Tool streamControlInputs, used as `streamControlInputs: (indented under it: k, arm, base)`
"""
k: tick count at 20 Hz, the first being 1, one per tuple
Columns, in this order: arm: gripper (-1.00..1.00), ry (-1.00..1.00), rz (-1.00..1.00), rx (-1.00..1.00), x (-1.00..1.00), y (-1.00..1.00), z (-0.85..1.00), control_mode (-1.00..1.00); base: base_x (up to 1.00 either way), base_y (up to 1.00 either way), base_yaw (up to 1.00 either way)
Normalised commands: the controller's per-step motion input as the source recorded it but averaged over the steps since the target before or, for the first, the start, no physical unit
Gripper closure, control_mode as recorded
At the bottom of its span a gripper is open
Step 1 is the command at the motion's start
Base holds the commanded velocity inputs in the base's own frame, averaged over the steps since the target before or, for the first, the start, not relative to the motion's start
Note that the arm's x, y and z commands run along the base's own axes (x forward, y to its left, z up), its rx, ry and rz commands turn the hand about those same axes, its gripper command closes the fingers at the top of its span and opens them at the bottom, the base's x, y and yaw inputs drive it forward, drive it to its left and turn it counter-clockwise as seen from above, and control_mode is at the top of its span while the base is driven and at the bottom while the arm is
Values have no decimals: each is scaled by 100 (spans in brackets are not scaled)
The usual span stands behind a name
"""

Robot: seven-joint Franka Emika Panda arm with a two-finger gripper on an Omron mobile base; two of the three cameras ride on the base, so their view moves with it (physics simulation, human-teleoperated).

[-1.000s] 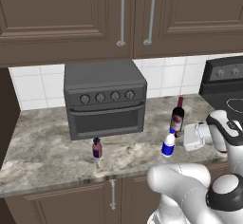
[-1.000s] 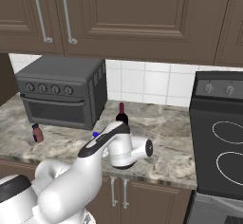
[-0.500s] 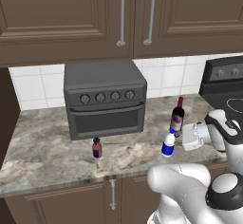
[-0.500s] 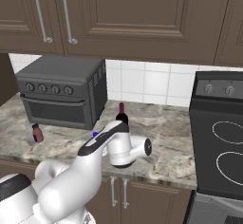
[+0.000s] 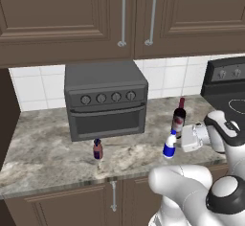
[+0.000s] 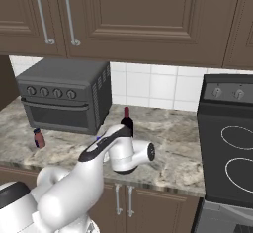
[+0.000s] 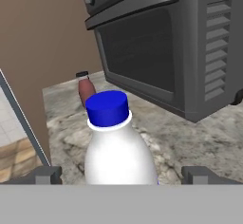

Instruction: Place the drinks on the dining counter in a tight cluster.

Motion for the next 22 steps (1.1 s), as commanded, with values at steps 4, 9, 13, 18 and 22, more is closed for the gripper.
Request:
streamControlInputs:
  k: [4,9,13,18,22]
  arm:
    - [-100,0,0,0,0,10,-1,-100]
    - [-100,0,0,0,0,7,-2,-100]
    - [-100,0,0,0,0,2,0,-100]
    - [-100,0,0,0,0,0,0,-100]
    - [100,0,0,0,0,0,0,-100]
  base:
    - [0,0,0]
    - [0,0,0]
    - [0,0,0]
    - [0,0,0]
    - [0,0,0]
